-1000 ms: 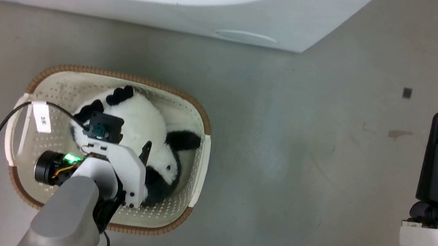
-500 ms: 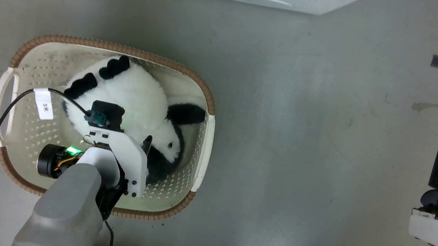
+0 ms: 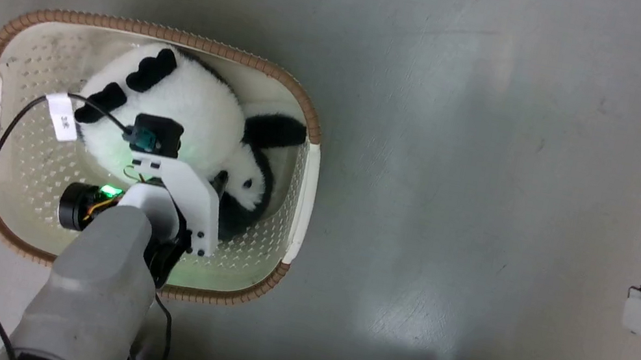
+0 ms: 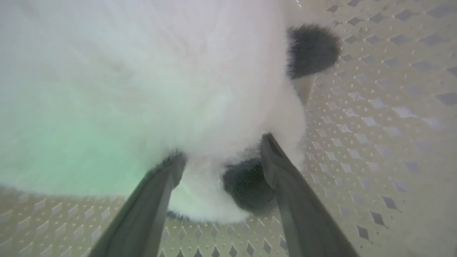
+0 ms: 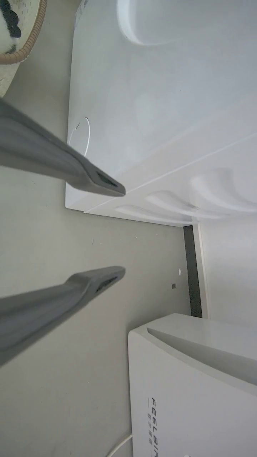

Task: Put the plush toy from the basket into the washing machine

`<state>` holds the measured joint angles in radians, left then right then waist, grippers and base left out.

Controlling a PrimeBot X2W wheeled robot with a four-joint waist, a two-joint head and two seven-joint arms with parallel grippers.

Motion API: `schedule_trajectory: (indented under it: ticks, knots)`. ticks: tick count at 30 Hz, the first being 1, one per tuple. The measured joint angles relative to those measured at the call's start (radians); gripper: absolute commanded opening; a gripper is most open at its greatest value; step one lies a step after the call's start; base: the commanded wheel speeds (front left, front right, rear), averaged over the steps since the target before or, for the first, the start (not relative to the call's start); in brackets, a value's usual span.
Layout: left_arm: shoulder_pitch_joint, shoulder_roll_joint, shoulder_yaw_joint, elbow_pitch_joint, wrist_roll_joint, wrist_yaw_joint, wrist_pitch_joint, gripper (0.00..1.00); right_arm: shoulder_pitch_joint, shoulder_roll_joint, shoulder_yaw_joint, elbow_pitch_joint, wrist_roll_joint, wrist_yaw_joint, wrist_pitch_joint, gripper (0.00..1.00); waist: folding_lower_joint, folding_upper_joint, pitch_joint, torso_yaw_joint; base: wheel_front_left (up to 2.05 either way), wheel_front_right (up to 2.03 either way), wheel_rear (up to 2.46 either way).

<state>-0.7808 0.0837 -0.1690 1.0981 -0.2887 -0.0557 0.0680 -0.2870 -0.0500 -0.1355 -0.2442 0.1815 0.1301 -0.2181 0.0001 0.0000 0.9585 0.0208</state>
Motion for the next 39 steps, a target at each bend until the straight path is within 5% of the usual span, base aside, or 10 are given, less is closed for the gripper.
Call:
schedule_trajectory:
  ticks: [12, 14, 15, 26, 39]
  knots:
    - [-0.088, -0.002, -0.041, 0.108, -0.035, -0.018, -0.007, 0.96, -0.031, 0.000, -0.013, -0.011, 0.022, 0.000, -0.024, 1.00, -0.0001, 0.0000, 0.073, 0.011, 0.00, 0.00, 0.00]
    - [-0.102, -0.002, -0.049, 0.128, -0.043, -0.024, -0.005, 0.09, -0.034, 0.000, -0.013, -0.012, 0.024, 0.000, -0.030, 1.00, -0.0001, 0.0000, 0.083, 0.010, 0.00, 0.00, 0.00]
    - [-0.109, -0.002, -0.052, 0.137, -0.049, -0.029, 0.004, 0.00, -0.036, 0.000, -0.013, -0.014, 0.024, 0.000, -0.031, 1.00, -0.0001, 0.0000, 0.088, 0.010, 0.00, 0.00, 0.00]
    - [-0.131, 0.000, -0.097, 0.184, -0.060, -0.055, -0.002, 0.00, -0.046, 0.000, -0.022, -0.017, 0.032, 0.000, -0.039, 1.00, 0.0000, 0.0000, 0.060, 0.014, 0.00, 0.00, 0.00]
    - [-0.051, -0.016, -0.144, 0.193, -0.086, -0.071, -0.120, 0.00, -0.033, 0.000, 0.003, 0.060, 0.048, 0.000, -0.039, 1.00, 0.0000, 0.0000, -0.126, 0.029, 0.00, 0.00, 0.00]
